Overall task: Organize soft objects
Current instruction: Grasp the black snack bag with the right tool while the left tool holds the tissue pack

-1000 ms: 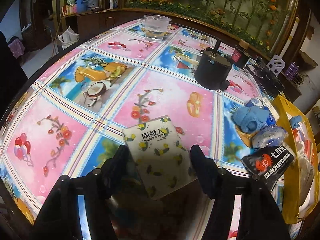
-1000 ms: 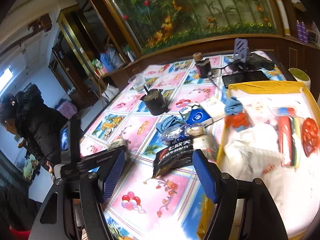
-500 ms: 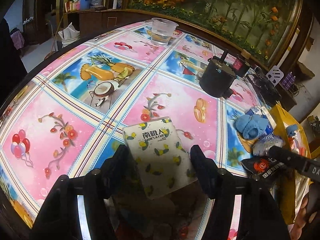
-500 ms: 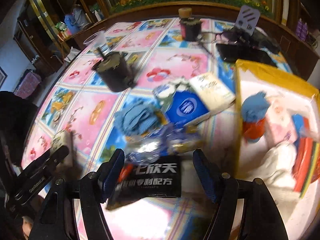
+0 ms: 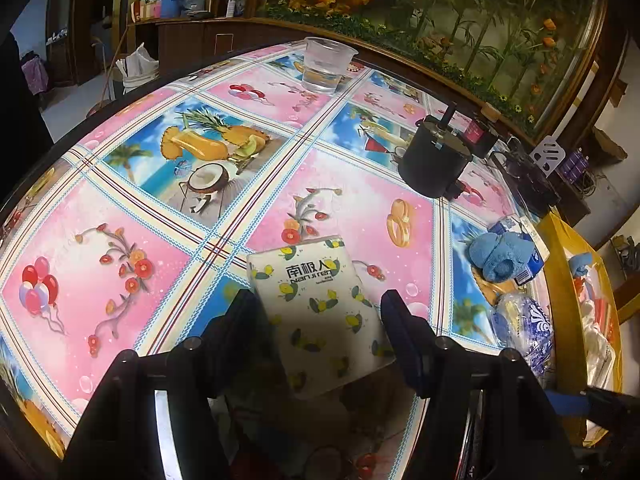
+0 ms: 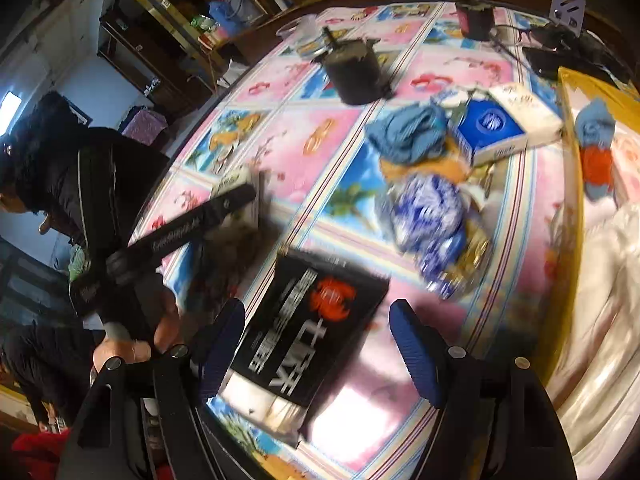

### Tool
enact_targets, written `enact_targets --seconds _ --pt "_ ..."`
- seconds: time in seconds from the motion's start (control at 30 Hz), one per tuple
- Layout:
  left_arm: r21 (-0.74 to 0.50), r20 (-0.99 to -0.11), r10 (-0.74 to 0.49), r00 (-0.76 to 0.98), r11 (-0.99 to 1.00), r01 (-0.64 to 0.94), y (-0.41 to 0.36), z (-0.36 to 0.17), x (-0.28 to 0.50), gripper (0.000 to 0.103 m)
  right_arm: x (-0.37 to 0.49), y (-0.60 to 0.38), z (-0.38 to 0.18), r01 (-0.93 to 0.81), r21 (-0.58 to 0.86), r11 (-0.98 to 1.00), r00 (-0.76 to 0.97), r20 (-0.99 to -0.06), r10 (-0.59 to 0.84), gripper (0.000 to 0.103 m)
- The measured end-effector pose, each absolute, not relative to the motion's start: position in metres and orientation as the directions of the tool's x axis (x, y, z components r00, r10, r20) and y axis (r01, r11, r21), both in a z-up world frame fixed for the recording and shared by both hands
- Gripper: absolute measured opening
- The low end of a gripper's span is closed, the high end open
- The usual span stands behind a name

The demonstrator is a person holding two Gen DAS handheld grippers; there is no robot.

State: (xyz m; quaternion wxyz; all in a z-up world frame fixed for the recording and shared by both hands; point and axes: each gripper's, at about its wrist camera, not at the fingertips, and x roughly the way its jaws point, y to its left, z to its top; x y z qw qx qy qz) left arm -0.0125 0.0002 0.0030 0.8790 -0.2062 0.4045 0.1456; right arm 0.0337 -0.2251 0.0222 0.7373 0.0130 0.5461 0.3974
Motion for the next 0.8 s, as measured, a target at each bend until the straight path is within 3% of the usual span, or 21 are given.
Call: enact_targets --seconds 0.13,0.27,0.33,0.37,0.47,0.8 --pt "-0.243 -0.772 0.090 0.630 0.873 -0.423 0.000 0.003 -0.012 0.064 0.012 -0.218 0.018 -0.558 0.453 0.695 0.075 -0.807 0.586 0.079" --pt "-0.245 -0.771 0.089 0.630 0.873 -0.423 0.000 0.003 -0.012 0.064 0.002 -0.205 0.010 -0.578 0.344 0.740 0.150 -0.846 0.511 0.079" --pt "-0.244 -0.771 0.090 0.630 0.873 -0.423 0.000 0.003 -0.012 0.064 0.000 -0.201 0.006 -0.596 0.301 0.745 0.172 -0.858 0.485 0.053" --pt "-0.243 -0.772 0.091 0.630 0.873 -0.423 0.000 0.003 -0.012 0.064 -0.001 -0.199 0.007 -0.604 0.280 0.747 0.185 -0.862 0.472 0.049" --pt "-0.253 -0.768 0.083 0.635 0.872 -0.420 0.001 0.003 -0.013 0.061 0.004 -0.201 0.013 -0.610 0.315 0.727 0.193 -0.831 0.521 0.045" --pt "-0.284 -0.719 0.061 0.692 0.883 -0.373 -0.004 0.012 -0.019 0.055 0.043 -0.192 0.064 -0.633 0.153 0.759 0.523 -0.637 0.566 0.045"
